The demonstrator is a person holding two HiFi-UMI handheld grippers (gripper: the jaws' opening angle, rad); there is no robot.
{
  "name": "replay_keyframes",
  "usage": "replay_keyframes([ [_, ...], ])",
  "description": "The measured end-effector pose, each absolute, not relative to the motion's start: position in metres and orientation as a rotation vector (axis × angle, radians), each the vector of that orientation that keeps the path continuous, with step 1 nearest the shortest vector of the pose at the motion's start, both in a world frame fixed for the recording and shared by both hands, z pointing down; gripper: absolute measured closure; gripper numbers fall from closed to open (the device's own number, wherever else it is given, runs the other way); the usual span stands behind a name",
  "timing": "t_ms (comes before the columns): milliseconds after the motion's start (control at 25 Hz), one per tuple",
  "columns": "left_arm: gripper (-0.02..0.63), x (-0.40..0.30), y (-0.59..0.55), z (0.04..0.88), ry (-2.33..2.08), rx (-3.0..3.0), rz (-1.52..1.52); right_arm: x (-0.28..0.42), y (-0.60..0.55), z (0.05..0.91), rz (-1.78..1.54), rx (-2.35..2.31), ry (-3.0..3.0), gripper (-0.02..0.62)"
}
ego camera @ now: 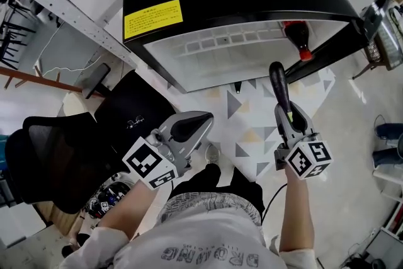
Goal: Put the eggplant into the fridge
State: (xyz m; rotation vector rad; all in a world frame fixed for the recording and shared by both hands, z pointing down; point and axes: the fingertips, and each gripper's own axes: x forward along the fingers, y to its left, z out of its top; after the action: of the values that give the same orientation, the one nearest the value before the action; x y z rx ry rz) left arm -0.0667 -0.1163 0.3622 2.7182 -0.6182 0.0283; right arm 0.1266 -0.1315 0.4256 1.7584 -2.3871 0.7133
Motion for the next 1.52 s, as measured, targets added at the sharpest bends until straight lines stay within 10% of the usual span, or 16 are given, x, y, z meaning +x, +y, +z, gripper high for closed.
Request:
replay_keyframes([
  [1520, 0.6, -0.042, -0.148, 0.395, -0.719, 2.656, 0.187, 0.151, -0.316, 0.546, 0.429, 1.803, -2.127, 0.471],
])
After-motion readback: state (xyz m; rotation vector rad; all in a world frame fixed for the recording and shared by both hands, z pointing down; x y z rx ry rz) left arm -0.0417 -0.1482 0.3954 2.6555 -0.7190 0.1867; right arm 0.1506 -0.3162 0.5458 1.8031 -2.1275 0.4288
